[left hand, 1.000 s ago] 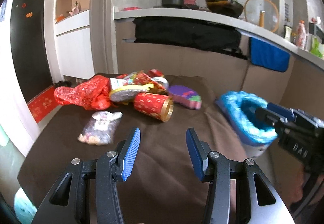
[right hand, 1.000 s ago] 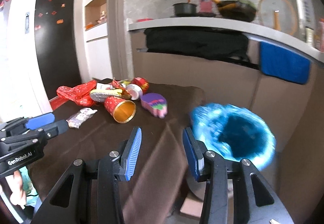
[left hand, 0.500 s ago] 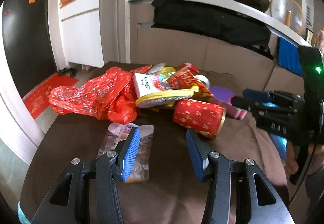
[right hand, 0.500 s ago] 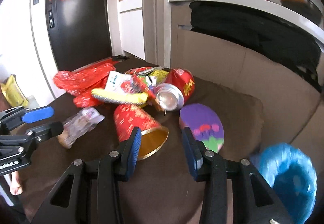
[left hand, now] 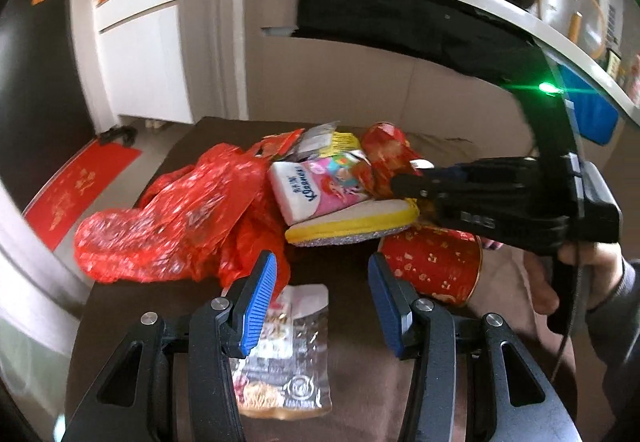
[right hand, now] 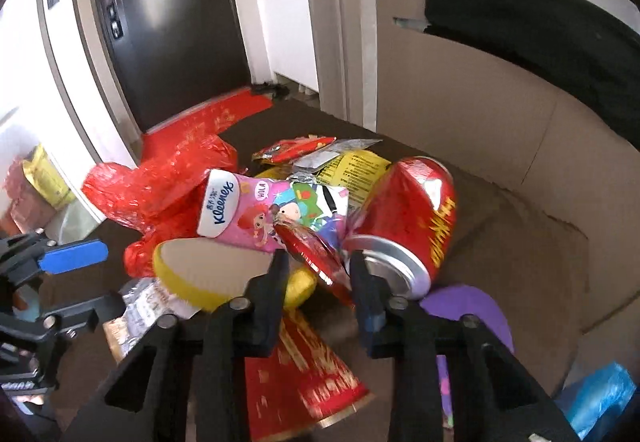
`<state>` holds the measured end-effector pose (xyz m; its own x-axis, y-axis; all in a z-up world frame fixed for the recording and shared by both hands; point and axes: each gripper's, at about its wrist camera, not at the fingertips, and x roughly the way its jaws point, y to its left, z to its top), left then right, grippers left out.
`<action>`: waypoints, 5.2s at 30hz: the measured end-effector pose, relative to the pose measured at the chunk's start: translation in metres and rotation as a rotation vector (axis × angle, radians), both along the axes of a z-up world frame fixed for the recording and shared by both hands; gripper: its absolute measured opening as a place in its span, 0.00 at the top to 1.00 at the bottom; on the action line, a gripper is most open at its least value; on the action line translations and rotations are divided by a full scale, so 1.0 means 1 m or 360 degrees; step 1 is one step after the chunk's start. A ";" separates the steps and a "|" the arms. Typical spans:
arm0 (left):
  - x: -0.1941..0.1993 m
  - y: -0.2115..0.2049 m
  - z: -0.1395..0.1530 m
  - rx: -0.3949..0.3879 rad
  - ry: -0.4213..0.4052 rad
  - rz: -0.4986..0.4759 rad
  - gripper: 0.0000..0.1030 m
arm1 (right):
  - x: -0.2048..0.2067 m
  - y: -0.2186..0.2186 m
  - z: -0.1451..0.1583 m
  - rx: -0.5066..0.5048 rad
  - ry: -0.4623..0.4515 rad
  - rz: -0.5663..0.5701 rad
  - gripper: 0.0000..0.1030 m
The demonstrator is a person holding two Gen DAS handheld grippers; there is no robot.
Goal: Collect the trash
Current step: 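Reach the left tool to the yellow sponge while the right tool reaches the red wrapper, then grasp the yellow sponge with the left tool while the right tool grasps the red wrapper, then drop the sponge and red wrapper into the blue-lined bin, opening both tools, then move the right tool to the purple foam piece and close on it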
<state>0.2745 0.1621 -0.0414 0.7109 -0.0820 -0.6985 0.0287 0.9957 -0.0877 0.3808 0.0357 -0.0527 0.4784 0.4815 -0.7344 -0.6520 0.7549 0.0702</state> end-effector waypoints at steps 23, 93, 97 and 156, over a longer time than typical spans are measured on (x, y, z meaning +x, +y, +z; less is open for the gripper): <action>0.020 -0.022 -0.020 0.0233 0.0005 -0.0278 0.60 | -0.044 -0.118 0.039 0.0126 0.0052 -0.0391 0.97; 0.055 -0.343 -0.013 -0.0158 0.0215 -0.0636 0.87 | -0.101 -0.379 0.007 0.0148 0.0092 -0.1115 0.93; 0.055 -0.342 -0.011 -0.0211 0.0209 -0.0663 0.84 | -0.099 -0.379 0.003 0.0087 0.0084 -0.1139 0.93; 0.031 -0.011 -0.020 -0.0263 0.0137 0.0097 0.55 | 0.026 -0.120 -0.023 0.0113 0.0175 -0.0367 0.73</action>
